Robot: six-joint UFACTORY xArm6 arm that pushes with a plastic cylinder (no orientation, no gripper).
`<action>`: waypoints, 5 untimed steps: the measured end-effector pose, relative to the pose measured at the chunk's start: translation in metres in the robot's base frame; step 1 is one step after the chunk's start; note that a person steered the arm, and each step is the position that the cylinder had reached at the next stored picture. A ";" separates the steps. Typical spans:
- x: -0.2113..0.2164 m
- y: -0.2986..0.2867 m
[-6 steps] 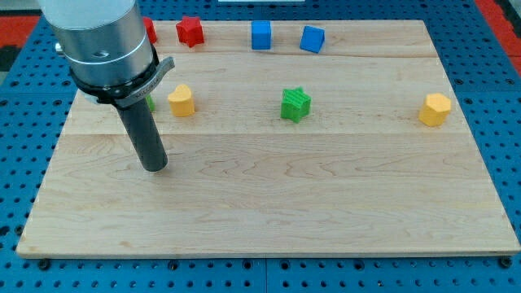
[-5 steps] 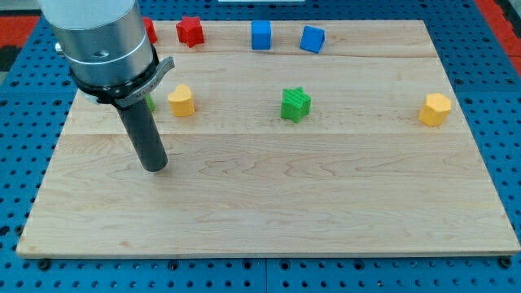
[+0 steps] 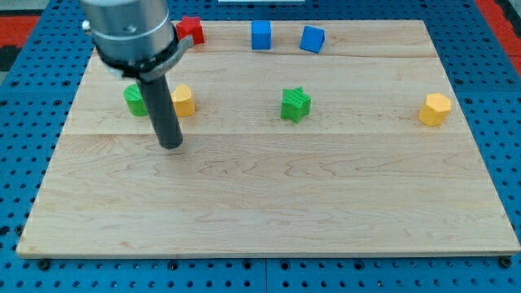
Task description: Move your arm to the top right of the yellow heart
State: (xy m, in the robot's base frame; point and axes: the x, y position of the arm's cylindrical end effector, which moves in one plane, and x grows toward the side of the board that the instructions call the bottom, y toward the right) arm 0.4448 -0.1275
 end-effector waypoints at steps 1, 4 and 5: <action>-0.027 0.046; -0.150 0.067; -0.207 0.066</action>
